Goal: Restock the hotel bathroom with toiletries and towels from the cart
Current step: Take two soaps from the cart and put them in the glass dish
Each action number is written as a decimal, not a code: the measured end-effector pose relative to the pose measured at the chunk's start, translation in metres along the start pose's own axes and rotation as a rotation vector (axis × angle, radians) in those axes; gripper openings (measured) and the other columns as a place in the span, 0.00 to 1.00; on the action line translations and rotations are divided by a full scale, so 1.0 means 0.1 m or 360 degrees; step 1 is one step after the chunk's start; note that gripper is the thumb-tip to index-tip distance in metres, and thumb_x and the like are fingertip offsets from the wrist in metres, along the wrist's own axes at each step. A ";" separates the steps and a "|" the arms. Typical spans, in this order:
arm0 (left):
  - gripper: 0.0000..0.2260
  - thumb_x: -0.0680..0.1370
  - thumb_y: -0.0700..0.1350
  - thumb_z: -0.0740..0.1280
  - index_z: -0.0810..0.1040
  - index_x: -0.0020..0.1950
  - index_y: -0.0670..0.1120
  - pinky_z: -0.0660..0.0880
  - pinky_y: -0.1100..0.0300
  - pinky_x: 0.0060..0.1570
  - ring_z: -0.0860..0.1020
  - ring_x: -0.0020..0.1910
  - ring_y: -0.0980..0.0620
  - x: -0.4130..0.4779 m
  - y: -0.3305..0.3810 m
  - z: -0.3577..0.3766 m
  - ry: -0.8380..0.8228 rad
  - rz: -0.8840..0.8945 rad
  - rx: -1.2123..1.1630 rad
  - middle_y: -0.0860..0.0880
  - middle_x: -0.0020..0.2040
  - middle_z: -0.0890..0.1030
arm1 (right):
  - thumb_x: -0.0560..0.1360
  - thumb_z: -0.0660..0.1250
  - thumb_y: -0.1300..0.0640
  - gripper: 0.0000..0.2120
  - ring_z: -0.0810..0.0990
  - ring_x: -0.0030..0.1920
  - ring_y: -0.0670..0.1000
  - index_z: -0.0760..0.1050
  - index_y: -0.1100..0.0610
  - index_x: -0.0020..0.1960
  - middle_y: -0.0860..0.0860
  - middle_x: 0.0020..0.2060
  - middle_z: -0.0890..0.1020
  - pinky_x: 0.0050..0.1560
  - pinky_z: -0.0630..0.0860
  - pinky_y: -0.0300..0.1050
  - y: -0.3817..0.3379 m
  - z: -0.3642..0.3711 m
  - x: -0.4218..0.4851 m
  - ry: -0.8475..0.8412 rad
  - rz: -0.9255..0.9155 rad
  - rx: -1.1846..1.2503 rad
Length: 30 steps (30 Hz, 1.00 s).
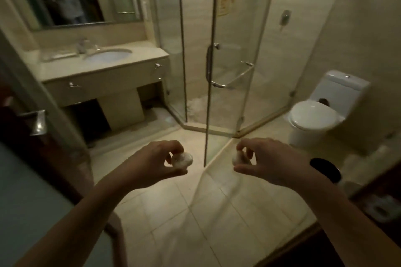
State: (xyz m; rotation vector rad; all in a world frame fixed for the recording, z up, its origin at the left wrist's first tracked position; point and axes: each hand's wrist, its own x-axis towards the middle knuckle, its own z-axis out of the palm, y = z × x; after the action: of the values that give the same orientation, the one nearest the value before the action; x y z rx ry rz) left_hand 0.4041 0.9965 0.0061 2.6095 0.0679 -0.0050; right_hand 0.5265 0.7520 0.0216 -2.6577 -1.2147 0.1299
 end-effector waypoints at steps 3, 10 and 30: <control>0.17 0.70 0.56 0.71 0.74 0.56 0.53 0.77 0.55 0.46 0.76 0.47 0.59 0.07 -0.25 -0.10 0.0108 -0.0107 0.0091 0.56 0.50 0.77 | 0.69 0.68 0.39 0.19 0.72 0.39 0.42 0.73 0.46 0.57 0.41 0.44 0.77 0.32 0.62 0.34 -0.10 0.09 0.55 -0.0021 -0.0159 0.0015; 0.17 0.69 0.58 0.70 0.73 0.55 0.56 0.77 0.56 0.47 0.76 0.47 0.60 0.68 -0.78 -0.32 0.0267 -0.0348 0.0166 0.59 0.50 0.76 | 0.70 0.67 0.39 0.19 0.75 0.43 0.43 0.73 0.46 0.56 0.41 0.45 0.77 0.39 0.72 0.39 -0.04 0.20 1.95 -0.0092 -0.0488 0.0042; 0.16 0.69 0.57 0.70 0.73 0.55 0.56 0.76 0.64 0.44 0.75 0.46 0.60 2.64 -2.18 -1.41 0.0629 -0.0802 -0.0041 0.60 0.48 0.75 | 0.71 0.66 0.41 0.20 0.77 0.44 0.44 0.71 0.47 0.60 0.45 0.51 0.79 0.46 0.79 0.42 0.02 0.01 5.30 -0.0258 -0.0931 0.0047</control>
State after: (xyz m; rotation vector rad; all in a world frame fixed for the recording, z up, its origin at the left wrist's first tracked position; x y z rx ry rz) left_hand 0.6559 1.2679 0.0135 2.4599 0.8520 0.3285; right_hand 0.8753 1.1512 0.0251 -2.1864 -1.9617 0.2639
